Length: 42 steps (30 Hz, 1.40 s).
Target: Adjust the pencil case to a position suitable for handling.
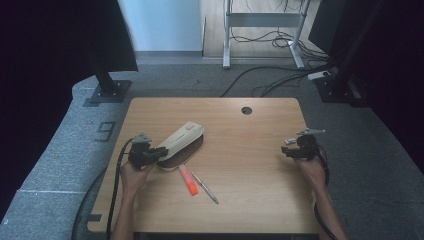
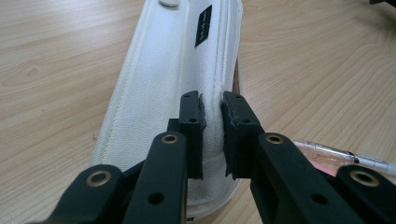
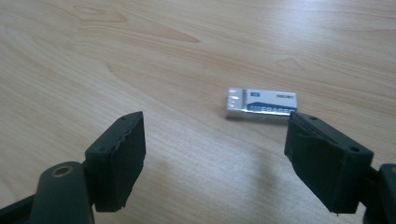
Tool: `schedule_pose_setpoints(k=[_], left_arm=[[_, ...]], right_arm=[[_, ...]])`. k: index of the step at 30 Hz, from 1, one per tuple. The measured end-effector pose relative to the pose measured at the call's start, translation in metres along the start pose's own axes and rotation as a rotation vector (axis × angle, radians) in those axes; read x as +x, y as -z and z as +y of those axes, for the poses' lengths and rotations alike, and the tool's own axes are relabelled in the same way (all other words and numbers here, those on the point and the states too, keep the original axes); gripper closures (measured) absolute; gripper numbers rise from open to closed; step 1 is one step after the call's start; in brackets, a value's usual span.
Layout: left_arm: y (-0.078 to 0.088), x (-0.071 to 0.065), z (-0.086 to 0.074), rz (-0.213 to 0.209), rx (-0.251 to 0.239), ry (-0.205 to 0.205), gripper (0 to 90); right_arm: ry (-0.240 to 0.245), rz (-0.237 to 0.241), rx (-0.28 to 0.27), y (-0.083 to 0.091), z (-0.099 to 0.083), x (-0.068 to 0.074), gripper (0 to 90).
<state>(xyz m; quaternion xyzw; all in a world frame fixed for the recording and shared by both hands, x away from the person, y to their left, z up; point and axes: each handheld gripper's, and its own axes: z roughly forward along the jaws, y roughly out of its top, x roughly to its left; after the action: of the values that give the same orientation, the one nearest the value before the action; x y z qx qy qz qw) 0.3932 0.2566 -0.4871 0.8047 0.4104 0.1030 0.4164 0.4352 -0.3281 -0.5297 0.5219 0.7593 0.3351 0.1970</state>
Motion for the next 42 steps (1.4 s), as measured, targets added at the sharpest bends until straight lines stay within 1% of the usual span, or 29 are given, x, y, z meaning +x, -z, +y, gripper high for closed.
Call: schedule_pose_setpoints(k=[4, 12, 18, 27, 33, 37, 42], left_arm=[[0.0, 0.0, 0.0, -0.002, 0.002, -0.001, 79.1], [-0.001, -0.001, 0.0, -0.003, 0.004, -0.003, 78.9], [-0.001, 0.0, 0.0, -0.004, 0.004, -0.003, 78.9], [-0.001, 0.0, 0.0, -0.005, 0.004, -0.003, 78.9], [-0.001, 0.0, 0.0, -0.006, 0.005, -0.004, 78.9], [-0.001, 0.0, 0.0, -0.006, 0.005, -0.003, 78.9], [-0.001, 0.0, 0.0, -0.006, 0.005, -0.005, 78.9]], right_arm=[[-0.003, -0.008, 0.0, -0.005, 0.003, -0.006, 22.5], [-0.006, -0.009, -0.007, -0.01, 0.009, -0.012, 25.5], [-0.009, -0.014, -0.003, -0.017, 0.012, -0.017, 25.0], [-0.011, -0.029, -0.002, -0.02, 0.018, -0.023, 24.5], [-0.013, -0.031, 0.013, -0.024, 0.018, -0.026, 24.5], [-0.024, -0.03, 0.022, -0.028, 0.018, -0.029, 24.7], [-0.023, -0.03, 0.034, -0.032, 0.017, -0.03, 25.4]])
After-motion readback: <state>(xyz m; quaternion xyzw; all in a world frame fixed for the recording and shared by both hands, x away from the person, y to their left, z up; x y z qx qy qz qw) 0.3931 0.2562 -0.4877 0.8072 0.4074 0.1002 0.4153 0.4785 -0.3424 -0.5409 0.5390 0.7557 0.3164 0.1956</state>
